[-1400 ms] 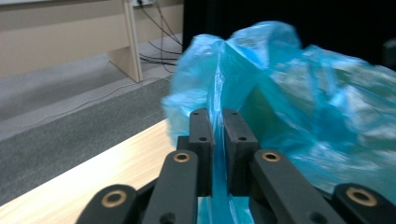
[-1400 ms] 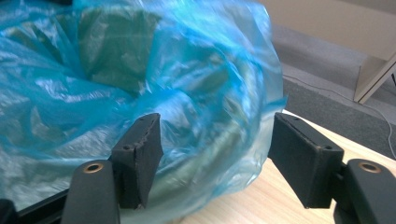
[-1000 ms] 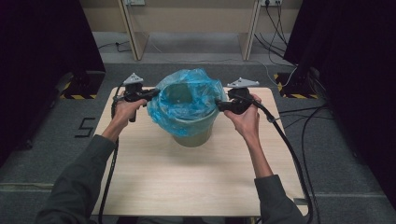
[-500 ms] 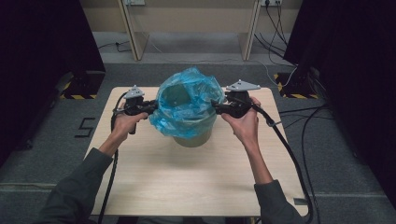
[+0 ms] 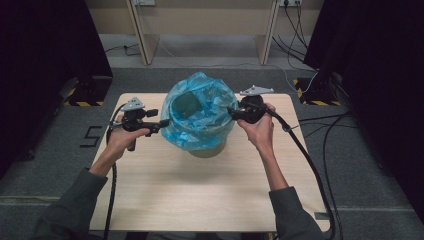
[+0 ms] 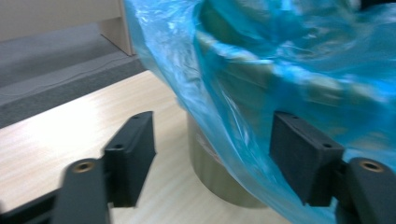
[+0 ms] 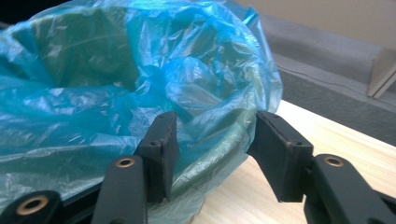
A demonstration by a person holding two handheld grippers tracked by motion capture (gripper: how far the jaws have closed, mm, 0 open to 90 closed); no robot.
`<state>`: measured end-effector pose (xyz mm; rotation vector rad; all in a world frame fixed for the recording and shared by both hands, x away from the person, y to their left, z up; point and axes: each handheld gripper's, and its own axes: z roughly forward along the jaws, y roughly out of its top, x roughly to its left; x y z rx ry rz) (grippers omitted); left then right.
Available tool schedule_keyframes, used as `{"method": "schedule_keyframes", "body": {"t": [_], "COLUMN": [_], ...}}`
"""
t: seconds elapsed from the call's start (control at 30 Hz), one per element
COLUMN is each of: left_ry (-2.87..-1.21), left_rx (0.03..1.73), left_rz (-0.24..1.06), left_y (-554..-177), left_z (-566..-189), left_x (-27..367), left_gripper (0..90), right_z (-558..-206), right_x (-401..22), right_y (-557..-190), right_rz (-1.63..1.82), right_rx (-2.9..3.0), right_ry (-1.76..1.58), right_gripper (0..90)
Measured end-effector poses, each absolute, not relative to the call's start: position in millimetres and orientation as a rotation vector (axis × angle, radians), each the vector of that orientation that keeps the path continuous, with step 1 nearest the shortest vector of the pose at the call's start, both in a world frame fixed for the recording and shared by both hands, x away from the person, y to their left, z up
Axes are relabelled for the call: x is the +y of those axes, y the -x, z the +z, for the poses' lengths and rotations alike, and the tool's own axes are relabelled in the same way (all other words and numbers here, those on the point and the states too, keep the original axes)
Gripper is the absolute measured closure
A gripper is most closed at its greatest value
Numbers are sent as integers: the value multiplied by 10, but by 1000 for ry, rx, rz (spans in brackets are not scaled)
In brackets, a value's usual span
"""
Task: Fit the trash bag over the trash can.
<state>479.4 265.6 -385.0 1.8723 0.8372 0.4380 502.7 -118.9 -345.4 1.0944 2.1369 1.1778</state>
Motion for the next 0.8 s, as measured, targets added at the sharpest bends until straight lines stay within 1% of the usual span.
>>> {"method": "schedule_keyframes", "body": {"t": [0.1,0.27,0.33,0.47,0.5,0.6,0.63,0.67,0.7,0.8], "left_ry": [-1837,-1800,-1794,-1755,-1746,-1737,-1741,-1741,-1754,-1779], "left_rx": [823,807,808,822,826,826,836,836,854,883], "left_rz": [442,460,466,484,500,528,561,561,592,629], "left_y": [-4717,-4701,-4732,-4801,-4876,-4972,-5075,-5075,-5182,-5292], "left_z": [-3774,-3688,-3647,-3590,-3548,-3517,-3497,-3497,-3491,-3517], "left_x": [2690,2689,2668,2643,2603,2547,2489,2489,2437,2378], "left_gripper": [239,233,228,229,231,278,303,323,325,325], "right_z": [-3450,-3447,-3396,-3266,-3256,-3260,-3272,-3272,-3295,-3335], "right_x": [-1236,-1263,-1246,-1173,-1149,-1042,-1020,-1020,-1000,-1031], "right_y": [-5119,-5222,-5184,-4953,-4913,-4778,-4754,-4754,-4734,-4769], "right_rz": [1190,1191,1163,1216,1217,1186,1175,1175,1130,1092], "right_rx": [2130,2131,2108,2077,2081,2113,2123,2123,2129,2117], "right_ry": [-1100,-1078,-1091,-1066,-1062,-1023,-1006,-1006,-986,-1003], "right_gripper": [528,520,434,394,390,389,390,390,389,391]}}
